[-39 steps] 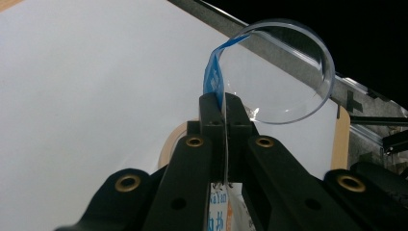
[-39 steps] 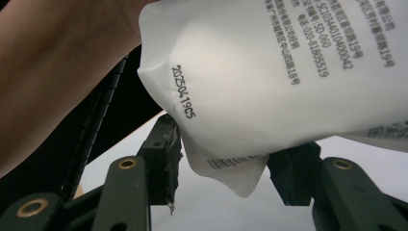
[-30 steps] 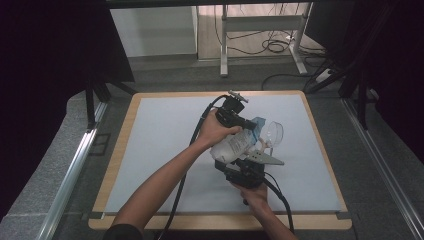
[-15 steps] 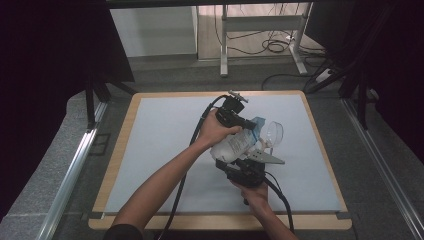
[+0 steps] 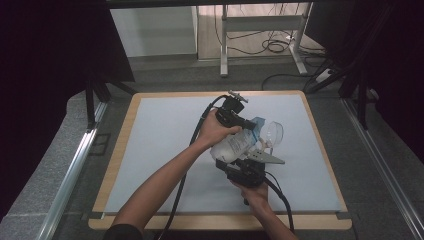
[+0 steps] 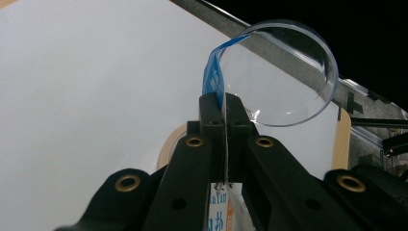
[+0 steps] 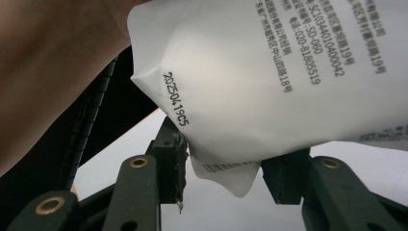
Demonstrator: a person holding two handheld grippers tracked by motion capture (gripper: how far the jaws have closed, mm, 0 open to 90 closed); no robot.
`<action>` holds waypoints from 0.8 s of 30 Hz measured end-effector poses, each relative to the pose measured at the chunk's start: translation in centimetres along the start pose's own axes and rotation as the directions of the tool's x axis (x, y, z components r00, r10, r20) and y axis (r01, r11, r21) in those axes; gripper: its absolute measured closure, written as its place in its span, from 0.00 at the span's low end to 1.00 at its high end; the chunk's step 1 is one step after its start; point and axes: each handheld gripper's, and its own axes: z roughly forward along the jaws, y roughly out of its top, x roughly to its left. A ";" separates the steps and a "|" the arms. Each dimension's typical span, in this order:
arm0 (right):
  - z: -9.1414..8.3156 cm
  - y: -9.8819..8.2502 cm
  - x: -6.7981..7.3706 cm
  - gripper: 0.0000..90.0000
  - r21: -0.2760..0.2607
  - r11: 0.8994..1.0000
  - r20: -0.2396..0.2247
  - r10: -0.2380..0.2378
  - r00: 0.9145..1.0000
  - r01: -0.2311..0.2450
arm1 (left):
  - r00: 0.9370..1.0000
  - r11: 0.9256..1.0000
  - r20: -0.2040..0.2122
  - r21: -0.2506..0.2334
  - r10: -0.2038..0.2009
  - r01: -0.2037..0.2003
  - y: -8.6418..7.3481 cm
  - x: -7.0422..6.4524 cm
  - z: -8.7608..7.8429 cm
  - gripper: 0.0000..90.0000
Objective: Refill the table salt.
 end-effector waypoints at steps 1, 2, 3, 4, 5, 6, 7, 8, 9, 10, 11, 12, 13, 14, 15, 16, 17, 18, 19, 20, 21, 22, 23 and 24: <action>0.0 0.0 0.0 0.63 0.000 1.000 -0.002 0.002 1.000 -0.002 | 1.000 1.000 -0.001 0.000 0.000 0.000 0.0 0.0 0.0 1.00; 0.0 0.0 0.0 0.63 -0.001 1.000 -0.002 0.001 1.000 -0.001 | 1.000 1.000 0.000 0.001 -0.001 0.001 0.0 0.0 0.0 1.00; 0.0 0.0 0.0 0.63 -0.001 1.000 -0.004 0.003 1.000 -0.003 | 1.000 1.000 0.000 0.002 -0.001 0.001 0.0 0.0 0.0 1.00; 0.0 0.0 0.0 0.63 -0.001 1.000 -0.004 0.004 1.000 -0.004 | 1.000 1.000 0.000 0.003 0.000 0.000 0.0 0.1 0.0 1.00; 0.0 0.0 0.0 0.63 -0.002 1.000 -0.005 0.006 1.000 -0.006 | 1.000 1.000 -0.001 0.005 0.000 0.000 0.0 0.1 0.0 1.00; 0.0 0.0 0.0 0.63 -0.003 1.000 -0.006 0.009 1.000 -0.009 | 1.000 1.000 -0.001 0.006 0.001 -0.001 0.0 0.1 0.0 1.00; 0.0 0.0 0.0 0.63 -0.003 1.000 -0.006 0.010 1.000 -0.010 | 1.000 1.000 -0.001 0.006 0.001 -0.001 0.0 0.1 0.0 1.00; -0.1 0.0 0.0 0.63 -0.003 1.000 -0.005 0.011 1.000 -0.011 | 1.000 1.000 0.000 0.006 0.002 -0.002 0.0 0.1 0.0 1.00; 0.0 0.0 0.1 0.63 -0.004 1.000 -0.003 0.012 1.000 -0.012 | 1.000 1.000 0.000 0.006 0.002 -0.002 0.0 0.1 0.0 1.00; 0.0 0.0 0.1 0.63 -0.005 1.000 -0.001 0.013 1.000 -0.013 | 1.000 1.000 0.001 0.006 0.002 -0.002 0.0 0.1 0.0 1.00; 0.0 0.0 0.1 0.63 -0.006 1.000 0.001 0.013 1.000 -0.013 | 1.000 1.000 0.003 0.006 0.000 0.000 0.0 0.2 0.0 1.00; 0.0 0.0 0.2 0.63 -0.007 1.000 0.004 0.014 1.000 -0.014 | 1.000 1.000 0.004 0.007 0.001 -0.001 0.0 0.2 0.0 1.00; 0.0 0.0 0.2 0.63 -0.008 1.000 0.005 0.015 1.000 -0.015 | 1.000 1.000 0.005 0.007 0.002 -0.002 0.0 0.2 0.0 1.00; 0.0 -0.1 0.2 0.63 -0.008 1.000 0.006 0.016 1.000 -0.016 | 1.000 1.000 0.006 0.007 0.002 -0.002 0.0 0.2 0.0 1.00; 0.1 -0.1 0.2 0.63 -0.008 1.000 0.008 0.016 1.000 -0.016 | 1.000 1.000 0.007 0.007 0.002 -0.002 0.0 0.3 0.0 1.00; 0.1 -0.1 0.3 0.63 -0.009 1.000 0.009 0.019 1.000 -0.018 | 1.000 1.000 0.009 0.008 0.002 -0.002 0.0 0.3 0.0 1.00; 0.1 -0.1 0.3 0.63 -0.011 1.000 0.011 0.015 1.000 -0.015 | 1.000 1.000 0.009 0.008 0.003 -0.003 0.0 0.3 -0.1 1.00; 0.1 -0.1 0.3 0.63 -0.011 1.000 0.013 0.017 1.000 -0.017 | 1.000 1.000 0.009 0.008 0.003 -0.003 0.0 0.3 -0.1 1.00; 0.1 -0.1 0.4 0.63 -0.013 1.000 0.015 0.019 1.000 -0.019 | 1.000 1.000 0.010 0.009 0.003 -0.004 0.0 0.3 -0.1 1.00; 0.1 -0.1 0.4 0.63 -0.013 1.000 0.017 0.022 1.000 -0.022 | 1.000 1.000 0.011 0.010 0.005 -0.005 0.0 0.3 -0.1 1.00; 0.2 -0.1 0.4 0.63 -0.015 1.000 0.020 0.023 1.000 -0.022 | 1.000 1.000 0.011 0.011 0.005 -0.005 0.0 0.4 -0.1 1.00; 0.2 -0.2 0.5 0.63 -0.016 1.000 0.022 0.022 1.000 -0.022 | 1.000 1.000 0.012 0.011 0.005 -0.005 0.0 0.4 -0.1 1.00; 0.2 -0.2 0.5 0.63 -0.018 1.000 0.026 0.026 0.999 -0.026 | 1.000 1.000 0.012 0.012 0.004 -0.005 0.0 0.5 -0.1 1.00; 0.3 -0.2 0.6 0.63 -0.021 0.999 0.030 0.027 0.999 -0.027 | 1.000 1.000 0.010 0.015 0.003 -0.003 0.0 0.5 -0.1 1.00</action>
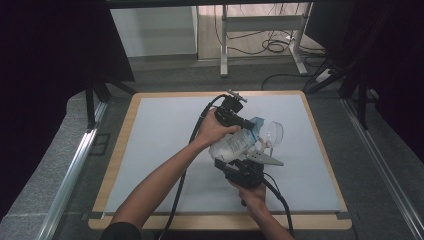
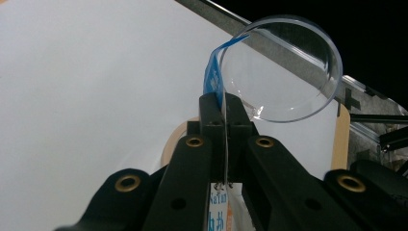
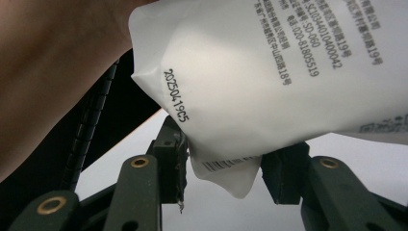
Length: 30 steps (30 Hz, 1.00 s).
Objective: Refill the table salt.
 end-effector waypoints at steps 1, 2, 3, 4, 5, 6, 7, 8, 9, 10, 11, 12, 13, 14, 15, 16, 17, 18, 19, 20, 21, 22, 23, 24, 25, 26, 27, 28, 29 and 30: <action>0.1 0.0 0.1 0.63 -0.003 1.000 0.005 0.005 1.000 -0.005 | 1.000 1.000 0.000 0.000 0.000 0.000 0.0 0.0 0.0 1.00; 0.1 -0.1 0.1 0.63 -0.006 1.000 0.009 0.008 1.000 -0.008 | 1.000 1.000 -0.001 0.002 0.001 -0.001 0.0 0.1 0.0 1.00; 0.1 -0.1 0.2 0.63 -0.011 1.000 0.013 0.011 1.000 -0.011 | 1.000 1.000 -0.001 0.004 0.003 -0.003 0.0 0.1 0.0 1.00; 0.2 -0.1 0.3 0.63 -0.015 1.000 0.017 0.011 1.000 -0.011 | 1.000 1.000 0.001 0.005 0.003 -0.003 0.0 0.1 0.0 1.00; 0.2 -0.2 0.4 0.63 -0.019 1.000 0.025 0.012 1.000 -0.011 | 1.000 1.000 0.002 0.005 0.002 -0.002 0.1 0.2 0.0 1.00; 0.3 -0.2 0.4 0.63 -0.022 1.000 0.029 0.014 0.999 -0.013 | 1.000 1.000 0.005 0.007 0.004 -0.004 0.1 0.2 0.0 1.00; 0.3 -0.2 0.5 0.63 -0.025 0.999 0.032 0.021 0.999 -0.020 | 1.000 1.000 0.006 0.010 0.003 -0.003 0.1 0.2 0.0 1.00; 0.4 -0.2 0.5 0.63 -0.030 0.999 0.035 0.024 0.999 -0.023 | 1.000 1.000 0.008 0.010 0.002 -0.002 0.2 0.2 0.0 1.00; 0.4 -0.2 0.5 0.63 -0.033 0.999 0.038 0.024 0.999 -0.023 | 1.000 1.000 0.010 0.008 0.000 0.000 0.2 0.2 0.1 1.00; 0.4 -0.2 0.5 0.63 -0.034 0.999 0.039 0.026 0.999 -0.025 | 1.000 1.000 0.009 0.009 0.002 -0.002 0.2 0.2 0.1 1.00; 0.3 -0.2 0.5 0.63 -0.034 0.999 0.040 0.027 0.999 -0.026 | 1.000 1.000 0.010 0.010 0.003 -0.003 0.3 0.2 0.1 1.00; 0.3 -0.2 0.5 0.63 -0.035 0.999 0.041 0.026 0.999 -0.025 | 1.000 1.000 0.013 0.010 0.005 -0.006 0.3 0.3 0.1 1.00; 0.3 -0.2 0.5 0.63 -0.035 0.999 0.043 0.026 0.999 -0.024 | 1.000 1.000 0.014 0.010 0.005 -0.005 0.3 0.3 0.2 1.00; 0.3 -0.3 0.4 0.63 -0.036 0.999 0.043 0.026 0.999 -0.025 | 1.000 1.000 0.013 0.011 0.007 -0.007 0.3 0.3 0.2 1.00; 0.3 -0.3 0.4 0.63 -0.037 0.999 0.042 0.028 0.999 -0.026 | 1.000 1.000 0.013 0.011 0.005 -0.005 0.3 0.3 0.2 1.00; 0.3 -0.3 0.4 0.63 -0.037 0.999 0.041 0.029 0.999 -0.027 | 1.000 1.000 0.013 0.010 0.005 -0.005 0.3 0.3 0.1 1.00; 0.3 -0.3 0.4 0.63 -0.037 0.999 0.041 0.028 0.999 -0.027 | 1.000 1.000 0.013 0.010 0.005 -0.005 0.2 0.3 0.1 1.00; 0.3 -0.3 0.4 0.63 -0.036 0.999 0.041 0.028 0.999 -0.026 | 1.000 1.000 0.012 0.009 0.004 -0.004 0.2 0.3 0.1 1.00; 0.3 -0.3 0.4 0.63 -0.036 0.999 0.041 0.028 0.999 -0.026 | 1.000 1.000 0.012 0.009 0.004 -0.004 0.2 0.3 0.1 1.00; 0.3 -0.3 0.4 0.63 -0.037 0.999 0.041 0.027 0.999 -0.026 | 1.000 1.000 0.012 0.009 0.004 -0.004 0.2 0.3 0.1 1.00; 0.3 -0.3 0.4 0.63 -0.038 0.999 0.042 0.029 0.999 -0.027 | 1.000 1.000 0.012 0.009 0.004 -0.004 0.2 0.3 0.1 1.00; 0.3 -0.3 0.5 0.63 -0.038 0.999 0.042 0.028 0.999 -0.027 | 1.000 1.000 0.011 0.010 0.004 -0.004 0.1 0.4 0.1 1.00; 0.3 -0.3 0.5 0.63 -0.037 0.999 0.041 0.029 0.999 -0.028 | 1.000 1.000 0.010 0.010 0.001 -0.002 0.1 0.4 0.0 1.00; 0.4 -0.4 0.5 0.63 -0.036 0.999 0.040 0.031 0.999 -0.030 | 1.000 1.000 0.009 0.010 0.002 -0.002 0.1 0.4 0.0 1.00; 0.4 -0.4 0.5 0.63 -0.037 0.999 0.040 0.032 0.999 -0.031 | 1.000 1.000 0.009 0.009 0.002 -0.002 0.1 0.4 0.0 1.00; 0.4 -0.4 0.5 0.63 -0.037 0.999 0.039 0.033 0.999 -0.032 | 1.000 1.000 0.008 0.009 0.001 -0.001 0.1 0.4 0.0 1.00; 0.4 -0.4 0.5 0.63 -0.037 0.999 0.038 0.033 0.999 -0.031 | 1.000 1.000 0.008 0.008 0.001 -0.001 0.1 0.4 -0.1 1.00; 0.4 -0.4 0.5 0.63 -0.038 0.999 0.037 0.032 0.999 -0.031 | 1.000 1.000 0.007 0.010 0.001 -0.001 0.1 0.4 -0.1 1.00; 0.5 -0.4 0.5 0.63 -0.039 0.999 0.037 0.033 0.999 -0.031 | 1.000 1.000 0.006 0.011 0.002 -0.002 0.1 0.4 -0.1 1.00; 0.5 -0.4 0.5 0.63 -0.038 0.999 0.037 0.033 0.999 -0.032 | 1.000 1.000 0.005 0.011 0.003 -0.003 0.1 0.4 -0.1 1.00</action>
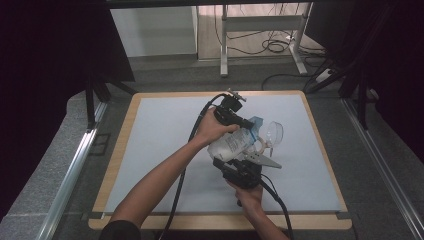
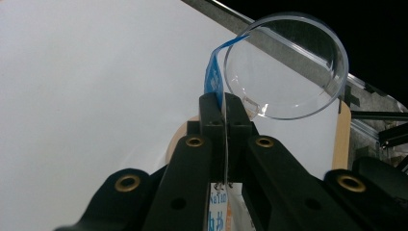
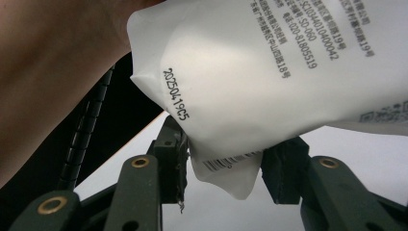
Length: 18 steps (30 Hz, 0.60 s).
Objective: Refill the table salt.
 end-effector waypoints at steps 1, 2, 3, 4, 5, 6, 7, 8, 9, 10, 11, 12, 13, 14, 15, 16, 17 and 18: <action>0.0 0.0 0.0 0.63 0.000 1.000 -0.001 0.001 1.000 -0.001 | 1.000 1.000 0.000 0.001 0.001 -0.001 0.0 0.0 0.0 1.00; 0.0 0.0 0.0 0.63 0.001 1.000 -0.001 0.001 1.000 -0.001 | 1.000 1.000 0.000 0.000 -0.001 0.001 0.0 0.0 0.0 1.00; 0.0 0.0 0.0 0.63 0.001 1.000 -0.001 0.002 1.000 -0.002 | 1.000 1.000 0.000 -0.001 -0.002 0.002 0.0 0.0 0.0 1.00; 0.0 0.0 0.0 0.63 0.001 1.000 -0.001 0.002 1.000 -0.002 | 1.000 1.000 -0.001 0.000 -0.002 0.002 0.0 0.1 0.0 1.00; 0.1 0.0 0.0 0.63 0.001 1.000 -0.002 0.001 1.000 -0.001 | 1.000 1.000 -0.001 -0.001 -0.004 0.004 -0.1 0.1 0.0 1.00; 0.1 0.0 0.0 0.63 0.002 1.000 -0.003 0.002 1.000 -0.002 | 1.000 1.000 -0.001 -0.002 -0.003 0.003 -0.1 0.1 -0.1 1.00; 0.1 0.0 0.0 0.63 0.001 1.000 -0.004 0.002 1.000 -0.002 | 1.000 1.000 -0.002 -0.001 -0.004 0.004 -0.1 0.1 -0.1 1.00; 0.1 0.0 0.0 0.63 0.003 1.000 -0.006 0.004 1.000 -0.004 | 1.000 1.000 -0.002 -0.001 -0.003 0.003 -0.1 0.2 -0.1 1.00; 0.1 0.0 0.0 0.63 0.003 1.000 -0.006 0.003 1.000 -0.003 | 1.000 1.000 -0.003 -0.001 -0.003 0.003 -0.2 0.2 -0.2 1.00; 0.2 0.0 0.0 0.63 0.004 1.000 -0.007 0.004 1.000 -0.004 | 1.000 1.000 -0.004 -0.001 -0.003 0.003 -0.2 0.2 -0.2 1.00; 0.2 0.0 0.0 0.63 0.005 1.000 -0.008 0.005 1.000 -0.005 | 1.000 1.000 -0.005 -0.002 -0.005 0.005 -0.2 0.2 -0.2 1.00; 0.2 0.0 0.0 0.63 0.005 1.000 -0.009 0.004 1.000 -0.004 | 1.000 1.000 -0.004 -0.002 -0.006 0.006 -0.2 0.2 -0.2 1.00; 0.2 0.0 0.0 0.63 0.006 1.000 -0.010 0.004 1.000 -0.004 | 1.000 1.000 -0.005 -0.002 -0.006 0.006 -0.2 0.1 -0.2 1.00; 0.2 0.0 0.1 0.64 0.006 1.000 -0.011 0.004 1.000 -0.004 | 1.000 1.000 -0.005 -0.002 -0.005 0.005 -0.2 0.1 -0.3 1.00; 0.2 0.0 0.1 0.64 0.007 1.000 -0.011 0.004 1.000 -0.004 | 1.000 1.000 -0.005 -0.002 -0.005 0.005 -0.2 0.2 -0.3 1.00; 0.2 0.0 0.1 0.64 0.006 1.000 -0.011 0.005 1.000 -0.005 | 1.000 1.000 -0.005 -0.001 -0.005 0.005 -0.2 0.2 -0.3 1.00; 0.2 0.0 0.1 0.64 0.006 1.000 -0.011 0.006 1.000 -0.006 | 1.000 1.000 -0.004 -0.002 -0.006 0.006 -0.3 0.2 -0.3 1.00; 0.2 0.0 0.1 0.64 0.006 1.000 -0.011 0.005 1.000 -0.005 | 1.000 1.000 -0.004 -0.002 -0.006 0.006 -0.3 0.2 -0.3 1.00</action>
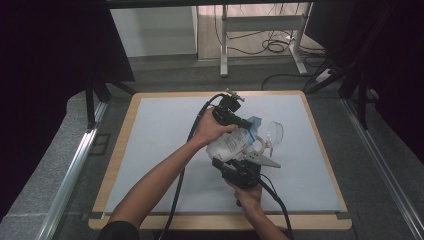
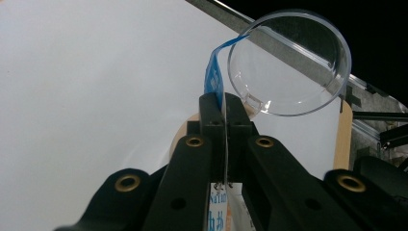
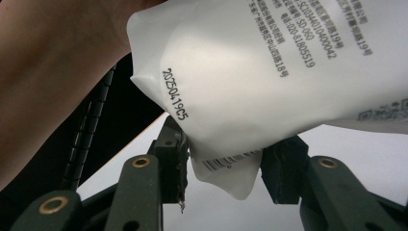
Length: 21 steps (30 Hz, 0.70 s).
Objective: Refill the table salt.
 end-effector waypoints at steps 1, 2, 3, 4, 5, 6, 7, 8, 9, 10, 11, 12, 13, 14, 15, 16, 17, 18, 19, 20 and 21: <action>0.0 0.0 0.0 0.64 0.000 1.000 0.000 0.002 1.000 -0.002 | 1.000 1.000 0.000 0.000 0.000 0.000 0.0 0.0 0.0 1.00; 0.0 0.0 0.0 0.64 -0.002 1.000 0.000 0.001 1.000 -0.001 | 1.000 1.000 0.000 0.001 0.000 0.000 0.0 0.0 0.0 1.00; 0.1 0.0 0.0 0.64 -0.002 1.000 -0.001 0.000 1.000 0.000 | 1.000 1.000 -0.001 0.002 0.001 -0.001 0.0 0.0 -0.1 1.00; 0.1 0.0 0.0 0.64 -0.002 1.000 -0.001 0.002 1.000 -0.002 | 1.000 1.000 -0.001 0.003 0.001 -0.001 0.0 0.1 -0.1 1.00; 0.1 0.0 0.1 0.64 -0.003 1.000 -0.001 0.003 1.000 -0.003 | 1.000 1.000 -0.002 0.004 0.002 -0.002 0.0 0.1 -0.1 1.00; 0.2 0.0 0.1 0.64 -0.004 1.000 -0.001 0.004 1.000 -0.004 | 1.000 1.000 -0.003 0.005 0.002 -0.002 0.0 0.1 -0.1 1.00; 0.2 0.0 0.1 0.64 -0.004 1.000 -0.002 0.004 1.000 -0.004 | 1.000 1.000 -0.003 0.006 0.002 -0.002 0.0 0.1 -0.1 1.00; 0.2 0.0 0.1 0.64 -0.003 1.000 -0.002 0.005 1.000 -0.005 | 1.000 1.000 -0.003 0.007 0.002 -0.002 0.0 0.1 -0.1 1.00; 0.2 0.0 0.1 0.64 -0.005 1.000 -0.003 0.006 1.000 -0.006 | 1.000 1.000 -0.004 0.009 0.002 -0.002 0.0 0.1 -0.2 1.00; 0.2 0.0 0.1 0.64 -0.006 1.000 -0.005 0.008 1.000 -0.008 | 1.000 1.000 -0.005 0.009 0.002 -0.002 0.0 0.1 -0.2 1.00; 0.2 0.0 0.1 0.64 -0.006 1.000 -0.006 0.011 1.000 -0.011 | 1.000 1.000 -0.005 0.010 0.002 -0.001 0.1 0.1 -0.2 1.00; 0.2 0.0 0.2 0.64 -0.007 1.000 -0.006 0.011 1.000 -0.011 | 1.000 1.000 -0.005 0.011 0.002 -0.002 0.1 0.1 -0.2 1.00; 0.2 0.0 0.2 0.64 -0.008 1.000 -0.006 0.012 1.000 -0.012 | 1.000 1.000 -0.005 0.013 0.002 -0.002 0.1 0.1 -0.2 1.00; 0.2 0.1 0.2 0.64 -0.009 1.000 -0.008 0.015 1.000 -0.015 | 1.000 1.000 -0.004 0.013 0.002 -0.002 0.1 0.1 -0.2 1.00; 0.2 0.1 0.2 0.64 -0.008 1.000 -0.011 0.017 1.000 -0.017 | 1.000 1.000 -0.004 0.013 0.001 -0.001 0.1 0.1 -0.2 1.00; 0.2 0.1 0.2 0.64 -0.008 1.000 -0.013 0.020 1.000 -0.021 | 1.000 1.000 -0.003 0.015 0.000 0.000 0.1 0.1 -0.2 1.00; 0.1 0.1 0.1 0.64 -0.009 1.000 -0.018 0.024 1.000 -0.024 | 1.000 1.000 -0.002 0.018 -0.001 0.001 0.2 0.2 -0.2 1.00; 0.1 0.1 0.1 0.64 -0.011 1.000 -0.020 0.022 1.000 -0.022 | 1.000 1.000 -0.002 0.019 -0.003 0.003 0.2 0.2 -0.2 1.00; 0.1 0.1 0.1 0.64 -0.013 1.000 -0.021 0.021 1.000 -0.022 | 1.000 1.000 -0.001 0.020 -0.002 0.002 0.2 0.2 -0.2 1.00; 0.1 0.1 0.0 0.64 -0.013 1.000 -0.021 0.020 1.000 -0.021 | 1.000 1.000 -0.002 0.021 -0.001 0.001 0.3 0.2 -0.2 1.00; 0.0 0.2 0.0 0.64 -0.012 1.000 -0.022 0.023 1.000 -0.023 | 1.000 1.000 -0.002 0.024 0.001 -0.001 0.3 0.2 -0.1 1.00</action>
